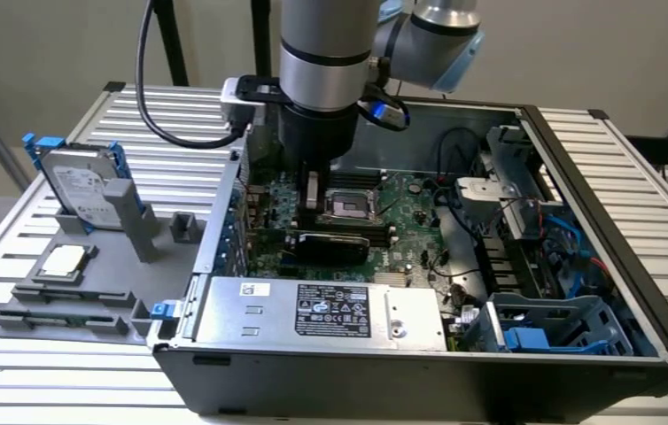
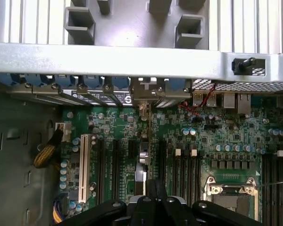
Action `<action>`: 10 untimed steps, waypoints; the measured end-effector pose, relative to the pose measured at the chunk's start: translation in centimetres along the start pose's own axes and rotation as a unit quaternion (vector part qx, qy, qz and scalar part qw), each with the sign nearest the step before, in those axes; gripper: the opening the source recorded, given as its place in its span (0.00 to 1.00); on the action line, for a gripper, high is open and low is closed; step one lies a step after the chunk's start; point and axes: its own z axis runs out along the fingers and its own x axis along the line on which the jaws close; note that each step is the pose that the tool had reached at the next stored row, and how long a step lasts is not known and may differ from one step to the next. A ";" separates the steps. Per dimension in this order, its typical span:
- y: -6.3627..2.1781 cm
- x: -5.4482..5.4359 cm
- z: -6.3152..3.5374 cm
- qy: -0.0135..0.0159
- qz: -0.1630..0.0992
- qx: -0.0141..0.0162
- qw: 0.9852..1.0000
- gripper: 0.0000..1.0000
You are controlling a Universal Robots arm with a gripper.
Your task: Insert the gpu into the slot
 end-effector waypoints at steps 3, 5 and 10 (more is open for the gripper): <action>0.29 0.0 -0.02 0.000 -0.002 -0.007 1.000 0.11; 0.40 0.0 0.00 0.001 -0.004 -0.012 1.000 0.11; 0.68 0.0 0.02 0.001 -0.009 -0.032 0.999 0.11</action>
